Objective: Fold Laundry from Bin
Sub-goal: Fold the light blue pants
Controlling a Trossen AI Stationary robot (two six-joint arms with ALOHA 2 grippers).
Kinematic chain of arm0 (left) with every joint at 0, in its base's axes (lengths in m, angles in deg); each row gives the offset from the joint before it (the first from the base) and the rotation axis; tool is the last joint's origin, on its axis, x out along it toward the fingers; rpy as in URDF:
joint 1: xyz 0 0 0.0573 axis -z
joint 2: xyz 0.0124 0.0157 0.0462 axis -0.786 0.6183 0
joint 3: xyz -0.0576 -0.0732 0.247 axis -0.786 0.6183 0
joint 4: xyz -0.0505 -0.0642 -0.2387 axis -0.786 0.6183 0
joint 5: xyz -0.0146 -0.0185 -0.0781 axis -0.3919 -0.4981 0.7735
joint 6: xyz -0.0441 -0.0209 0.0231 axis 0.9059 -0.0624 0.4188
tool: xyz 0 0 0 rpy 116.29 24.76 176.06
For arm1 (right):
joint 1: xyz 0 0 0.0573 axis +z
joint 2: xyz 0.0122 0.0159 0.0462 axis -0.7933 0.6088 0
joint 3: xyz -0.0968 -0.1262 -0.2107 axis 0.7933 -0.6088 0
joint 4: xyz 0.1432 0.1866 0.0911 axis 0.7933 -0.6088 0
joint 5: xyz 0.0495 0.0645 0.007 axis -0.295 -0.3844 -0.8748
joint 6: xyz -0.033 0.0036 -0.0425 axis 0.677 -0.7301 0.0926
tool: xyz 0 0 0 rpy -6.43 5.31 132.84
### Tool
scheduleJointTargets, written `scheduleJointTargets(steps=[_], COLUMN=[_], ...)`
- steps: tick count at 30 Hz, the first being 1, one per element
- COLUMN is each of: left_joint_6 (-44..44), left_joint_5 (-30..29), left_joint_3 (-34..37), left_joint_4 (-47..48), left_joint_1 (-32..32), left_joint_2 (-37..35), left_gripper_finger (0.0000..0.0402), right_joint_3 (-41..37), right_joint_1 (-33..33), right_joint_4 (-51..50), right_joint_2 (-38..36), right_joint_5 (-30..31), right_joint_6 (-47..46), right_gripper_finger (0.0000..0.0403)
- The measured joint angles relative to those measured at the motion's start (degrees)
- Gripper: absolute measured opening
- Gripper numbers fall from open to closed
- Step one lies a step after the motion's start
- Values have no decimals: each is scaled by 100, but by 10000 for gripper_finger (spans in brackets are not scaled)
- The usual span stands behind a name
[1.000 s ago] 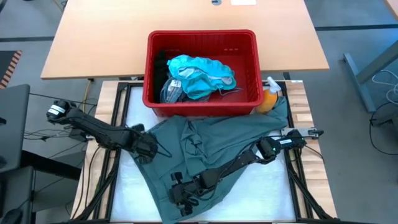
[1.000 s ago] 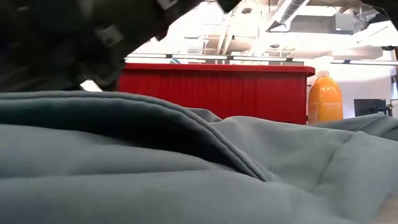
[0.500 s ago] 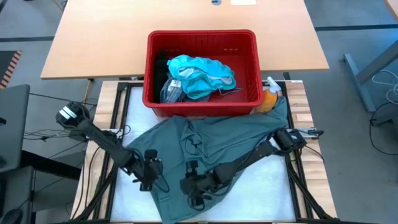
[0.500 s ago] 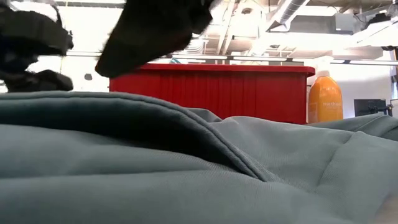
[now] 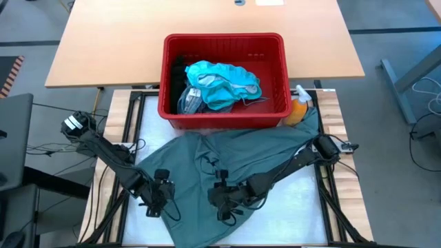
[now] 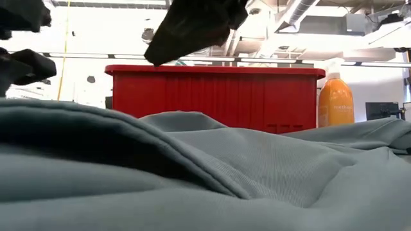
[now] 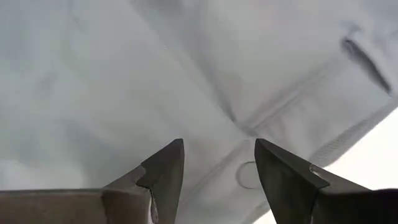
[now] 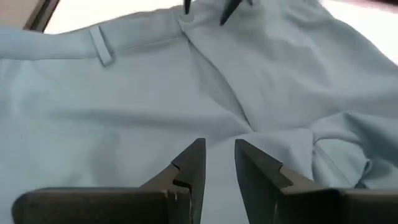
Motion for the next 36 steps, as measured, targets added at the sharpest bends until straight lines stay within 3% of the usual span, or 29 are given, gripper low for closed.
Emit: scheduleJointTargets(steps=[7,15,20,24,29,32,36], left_joint_6=[-35,166,435,460,462,433,442], left_joint_5=[-318,1188,1474,1007,-1022,-1266,-1032], left_joint_3=[142,73,30,-188,-300,-219,73], left_joint_4=[-261,-910,-750,-218,-115,-379,-1267], left_joint_1=[256,351,493,613,718,652,561], left_joint_2=[379,1178,1031,527,13,146,652], left_gripper_finger=[187,187,187,187,187,187,187], right_joint_3=[-9,-81,-1394,-2813,-3777,-3897,-3844], right_joint_1=[4,-43,-420,-772,-763,-624,-370], right_joint_4=[-298,-1736,-1381,-150,370,344,413], right_joint_2=[-2,-449,-1250,-1817,-1889,-1815,-1803], right_joint_5=[89,623,612,-7,-413,-782,-1487], right_joint_6=[-90,-543,-961,-1599,-2314,-2590,-2720], right_gripper_finger=[113,113,113,113,113,113,113])
